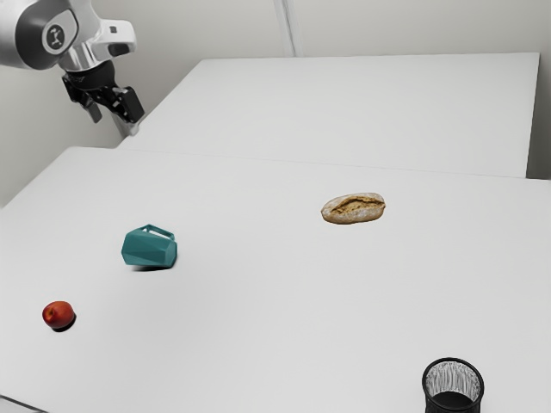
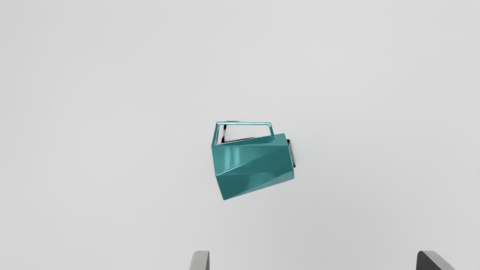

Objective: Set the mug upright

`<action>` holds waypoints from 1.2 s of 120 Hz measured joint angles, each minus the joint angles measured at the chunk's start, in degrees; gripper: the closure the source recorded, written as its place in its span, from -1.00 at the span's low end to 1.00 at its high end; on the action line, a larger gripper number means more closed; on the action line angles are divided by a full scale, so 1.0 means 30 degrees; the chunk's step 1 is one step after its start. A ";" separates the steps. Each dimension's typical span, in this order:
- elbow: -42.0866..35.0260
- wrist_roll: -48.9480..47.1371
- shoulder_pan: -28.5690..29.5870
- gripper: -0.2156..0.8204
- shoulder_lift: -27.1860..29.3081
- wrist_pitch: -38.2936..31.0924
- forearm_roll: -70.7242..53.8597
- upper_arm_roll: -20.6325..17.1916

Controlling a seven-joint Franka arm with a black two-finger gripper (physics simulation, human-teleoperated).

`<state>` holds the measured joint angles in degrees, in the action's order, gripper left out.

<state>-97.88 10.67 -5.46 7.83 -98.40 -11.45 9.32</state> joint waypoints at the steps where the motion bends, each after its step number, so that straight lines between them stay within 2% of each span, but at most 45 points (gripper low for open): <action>1: -0.0007 0.0012 0.0013 -0.58 -0.0010 -0.0012 0.0006 0.0000; 33: -0.0087 0.0315 0.0847 -0.58 -0.0620 -0.0236 0.0089 0.0103; 50: 0.0064 0.0429 0.2950 -0.58 -0.1475 -0.0313 0.0497 0.0100; 72: 0.0337 0.0607 0.6563 -0.58 -0.2943 -0.0325 0.3844 0.0117; 83: 0.0857 0.0683 0.7982 -0.58 -0.4045 -0.0335 0.4975 0.0115; 97: 0.2004 0.0894 0.7883 -0.58 -0.5938 -0.0343 0.6717 0.0166; 119: 0.3869 0.1638 0.9188 -0.58 -0.9281 -0.0316 0.9746 0.0203; 144: 0.4265 0.2718 1.0389 -0.58 -1.1348 -0.0203 1.2921 0.0235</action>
<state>-85.08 18.82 25.70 -26.21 -99.01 27.31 10.02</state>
